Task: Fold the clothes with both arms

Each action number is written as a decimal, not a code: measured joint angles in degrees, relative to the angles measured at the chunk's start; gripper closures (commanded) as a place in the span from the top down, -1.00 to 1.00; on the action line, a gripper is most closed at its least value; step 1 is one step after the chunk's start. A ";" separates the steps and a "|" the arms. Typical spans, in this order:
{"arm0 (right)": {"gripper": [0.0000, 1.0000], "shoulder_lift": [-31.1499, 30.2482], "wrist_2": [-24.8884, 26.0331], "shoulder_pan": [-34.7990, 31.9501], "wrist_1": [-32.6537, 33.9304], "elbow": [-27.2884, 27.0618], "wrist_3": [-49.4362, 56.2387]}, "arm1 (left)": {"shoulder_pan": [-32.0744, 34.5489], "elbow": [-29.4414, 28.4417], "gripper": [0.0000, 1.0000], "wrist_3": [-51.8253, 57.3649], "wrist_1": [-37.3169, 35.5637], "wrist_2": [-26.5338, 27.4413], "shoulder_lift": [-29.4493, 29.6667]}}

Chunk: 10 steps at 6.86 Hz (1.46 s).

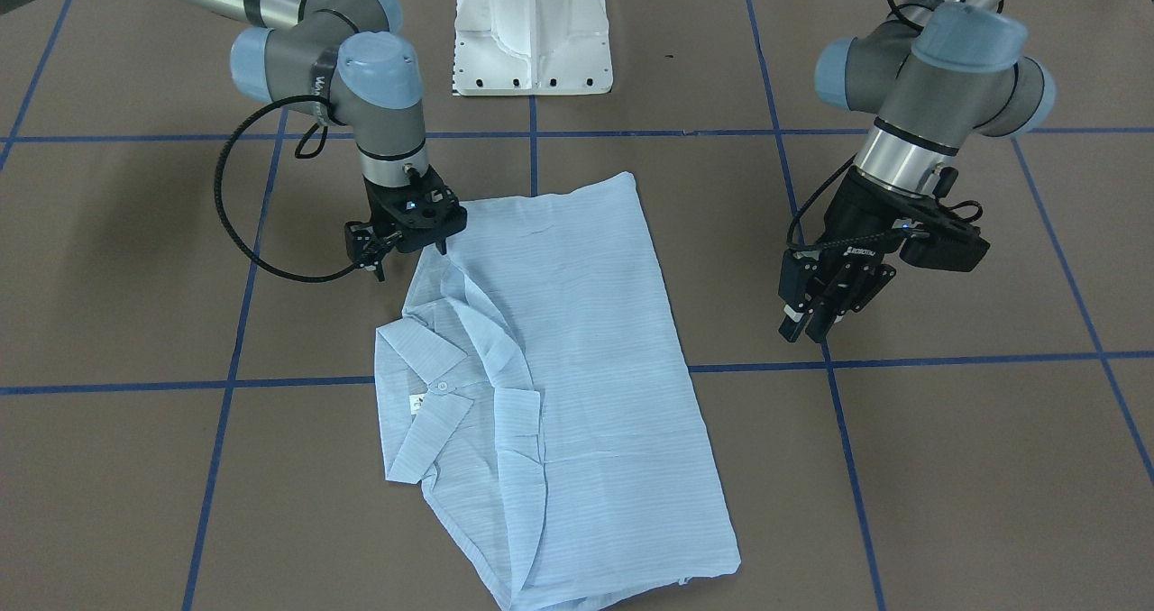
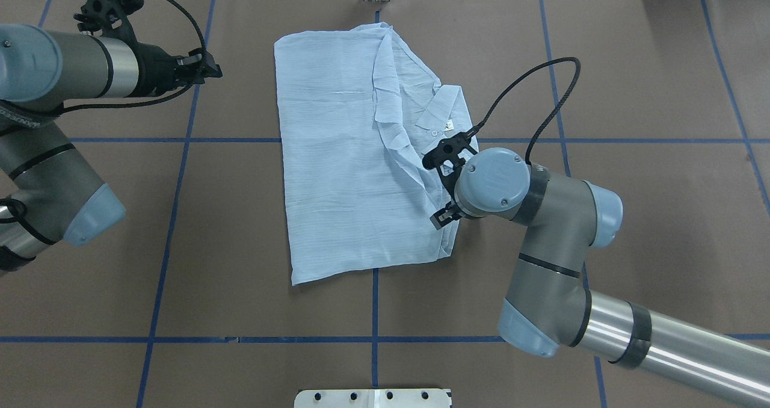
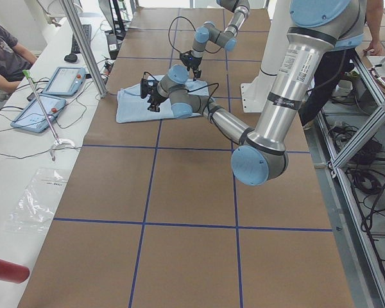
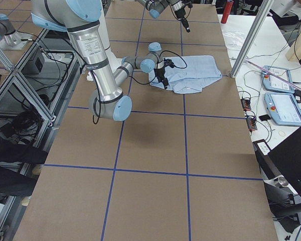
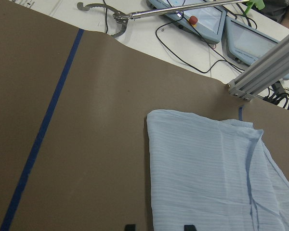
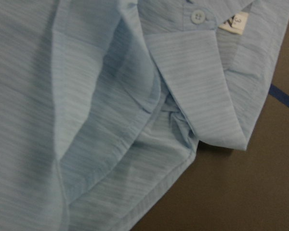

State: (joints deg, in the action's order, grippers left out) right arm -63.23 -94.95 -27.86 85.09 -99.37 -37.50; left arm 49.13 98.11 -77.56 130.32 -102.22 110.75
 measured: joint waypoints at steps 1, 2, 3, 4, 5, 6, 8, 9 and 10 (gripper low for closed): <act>1.00 -2.98 -0.20 -0.33 0.04 -2.75 0.31 | 0.00 0.29 -0.11 -0.30 -0.04 0.00 0.04; 1.00 -4.83 -0.50 -0.44 0.06 -4.62 0.12 | 0.00 0.48 -0.11 -0.48 -0.06 0.00 0.07; 1.00 -5.01 -0.74 -0.62 0.33 -5.26 -0.51 | 0.00 0.58 -0.11 -0.54 -0.06 0.00 0.07; 1.00 -3.46 -0.87 -0.87 0.76 -4.55 -1.62 | 0.04 0.89 -0.11 -0.52 -0.09 -0.06 -0.02; 1.00 -0.13 -0.87 -1.13 1.00 -2.10 -2.69 | 0.21 1.59 -0.11 -0.45 -0.10 -1.02 -0.34; 1.00 3.95 -0.79 -1.36 0.89 1.60 -3.97 | 0.50 2.38 -0.11 -0.41 -0.08 -2.65 -0.76; 1.00 10.66 -0.61 -1.48 0.24 8.65 -6.19 | 0.83 3.49 -0.11 -0.42 -0.07 -3.82 -1.63; 1.00 12.28 -0.54 -1.49 0.08 10.47 -6.46 | 0.85 3.61 -0.11 -0.45 -0.07 -3.91 -1.79; 1.00 13.01 -0.52 -1.61 0.02 11.60 -6.51 | 0.87 3.64 -0.11 -0.48 -0.07 -3.94 -1.82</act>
State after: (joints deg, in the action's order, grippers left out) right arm -50.22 -95.46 -29.47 85.11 -87.78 -44.01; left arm 50.00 101.75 -78.04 130.25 -106.16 108.93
